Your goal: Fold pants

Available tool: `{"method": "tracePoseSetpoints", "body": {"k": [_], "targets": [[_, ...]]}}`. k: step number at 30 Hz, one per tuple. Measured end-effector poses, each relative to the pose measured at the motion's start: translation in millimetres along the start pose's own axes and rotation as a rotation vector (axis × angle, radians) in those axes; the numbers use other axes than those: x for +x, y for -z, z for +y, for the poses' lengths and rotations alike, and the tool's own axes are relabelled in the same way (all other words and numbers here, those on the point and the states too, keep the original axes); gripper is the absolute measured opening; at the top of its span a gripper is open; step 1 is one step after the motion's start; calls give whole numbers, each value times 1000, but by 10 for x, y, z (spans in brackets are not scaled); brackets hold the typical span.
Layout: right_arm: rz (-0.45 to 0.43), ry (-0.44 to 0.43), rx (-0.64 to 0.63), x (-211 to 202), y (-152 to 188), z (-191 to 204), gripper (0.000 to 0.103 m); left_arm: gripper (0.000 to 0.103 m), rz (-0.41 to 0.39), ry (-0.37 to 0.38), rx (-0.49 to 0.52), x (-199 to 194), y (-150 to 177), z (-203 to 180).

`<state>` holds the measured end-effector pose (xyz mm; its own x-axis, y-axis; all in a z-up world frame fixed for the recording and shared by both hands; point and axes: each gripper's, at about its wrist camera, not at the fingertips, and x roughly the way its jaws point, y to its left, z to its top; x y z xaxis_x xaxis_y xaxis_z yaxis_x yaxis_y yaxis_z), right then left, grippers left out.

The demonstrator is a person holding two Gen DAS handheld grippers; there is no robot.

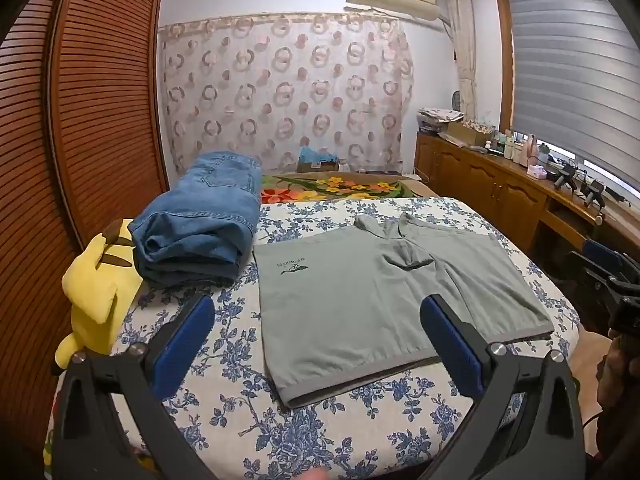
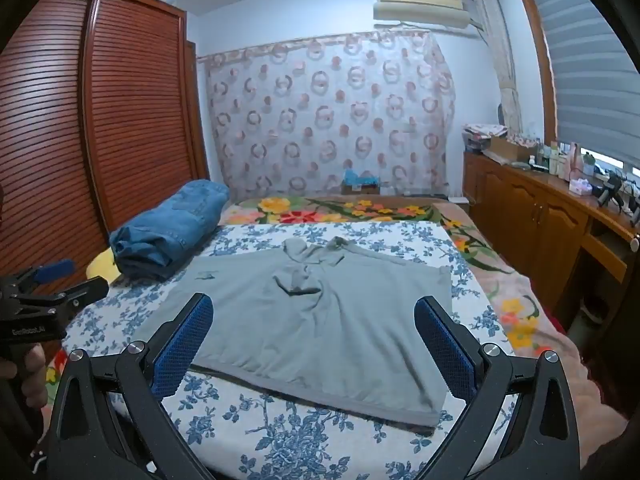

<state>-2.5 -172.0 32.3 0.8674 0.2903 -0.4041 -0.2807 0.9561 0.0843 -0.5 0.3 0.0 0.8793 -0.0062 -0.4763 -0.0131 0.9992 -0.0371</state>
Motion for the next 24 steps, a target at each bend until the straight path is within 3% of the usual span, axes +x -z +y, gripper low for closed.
{"method": "tracePoseSetpoints", "body": {"k": [24], "targets": [[-8,-1,8,-8,-3,32,103,103,3,0,3,7,-5,-10]]}}
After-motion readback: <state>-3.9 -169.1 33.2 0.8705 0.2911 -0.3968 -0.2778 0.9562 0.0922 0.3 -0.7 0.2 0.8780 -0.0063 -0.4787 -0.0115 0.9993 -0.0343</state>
